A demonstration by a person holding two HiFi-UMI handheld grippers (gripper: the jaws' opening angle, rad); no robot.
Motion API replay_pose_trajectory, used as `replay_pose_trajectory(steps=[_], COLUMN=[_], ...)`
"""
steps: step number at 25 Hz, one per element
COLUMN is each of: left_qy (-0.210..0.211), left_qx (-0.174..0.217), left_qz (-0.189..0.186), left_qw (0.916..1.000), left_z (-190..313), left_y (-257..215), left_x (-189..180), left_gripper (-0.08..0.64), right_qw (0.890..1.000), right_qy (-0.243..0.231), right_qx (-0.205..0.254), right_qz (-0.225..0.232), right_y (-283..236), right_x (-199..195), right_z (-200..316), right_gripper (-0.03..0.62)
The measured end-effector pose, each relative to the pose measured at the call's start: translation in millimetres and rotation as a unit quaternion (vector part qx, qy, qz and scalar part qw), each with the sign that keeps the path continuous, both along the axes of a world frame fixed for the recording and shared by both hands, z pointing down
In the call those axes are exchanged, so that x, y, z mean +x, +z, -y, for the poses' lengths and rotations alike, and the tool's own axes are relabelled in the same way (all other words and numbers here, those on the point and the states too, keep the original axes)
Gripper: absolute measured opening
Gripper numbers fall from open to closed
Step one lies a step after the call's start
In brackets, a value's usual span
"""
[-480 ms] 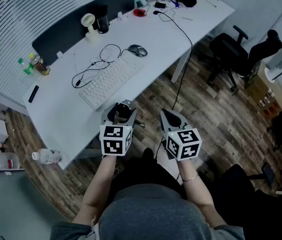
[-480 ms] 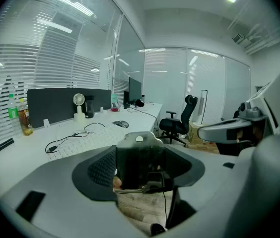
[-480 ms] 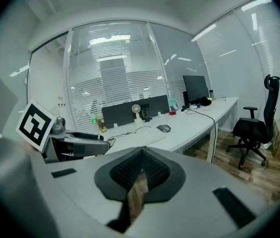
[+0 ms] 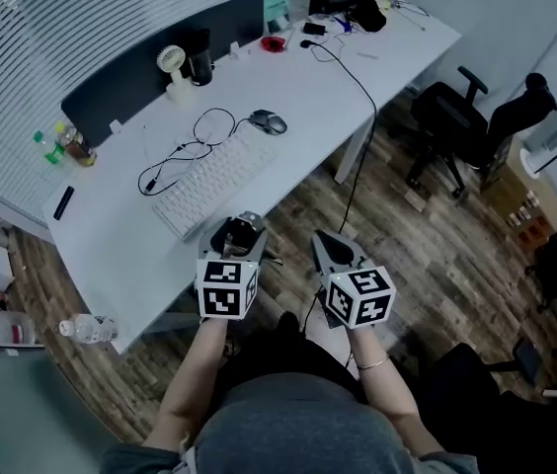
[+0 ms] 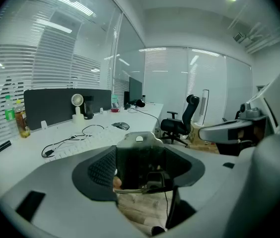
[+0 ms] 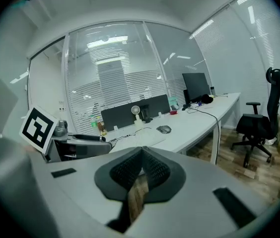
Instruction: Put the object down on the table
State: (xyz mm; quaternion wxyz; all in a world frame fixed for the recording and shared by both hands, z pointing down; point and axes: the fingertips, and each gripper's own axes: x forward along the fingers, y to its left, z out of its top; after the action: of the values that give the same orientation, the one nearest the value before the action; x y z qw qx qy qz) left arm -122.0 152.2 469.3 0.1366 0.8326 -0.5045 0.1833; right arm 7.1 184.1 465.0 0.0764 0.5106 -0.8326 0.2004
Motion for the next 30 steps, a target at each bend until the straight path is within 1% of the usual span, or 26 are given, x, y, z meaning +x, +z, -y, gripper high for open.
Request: replay_pose_trajectory(steps=[13,20,24,30], left_qy=[-0.018,-0.030,-0.038,-0.043], left_qx=[0.014,0.008,0.010,0.011], left_qz=[0.003,-0.002,-0.001,0.004], left_qw=[0.9997,0.9995,0.9992,0.9990], left_z=[35.6,60.1,84.9,142.5], left_y=[-9.6,-11.8,-13.6,-13.4], left_x=[15.6,15.7,11.2,0.7], left_gripper=[0.302,0.302,0.302,0.302], right_qw=[1.000,1.000,1.000,1.000], right_qy=[-0.004,-0.001,0.002,0.006], right_qx=[0.014,0.010,0.006,0.000], right_qz=[0.003,0.007,0.010,0.007], right_y=[-9.0,-6.9,-4.0,-0.9], right_x=[28.7,38.1,41.1,40.1], right_z=[36.2,56.8,76.9,131.2], right_gripper=[0.006,0.006,0.006,0.006])
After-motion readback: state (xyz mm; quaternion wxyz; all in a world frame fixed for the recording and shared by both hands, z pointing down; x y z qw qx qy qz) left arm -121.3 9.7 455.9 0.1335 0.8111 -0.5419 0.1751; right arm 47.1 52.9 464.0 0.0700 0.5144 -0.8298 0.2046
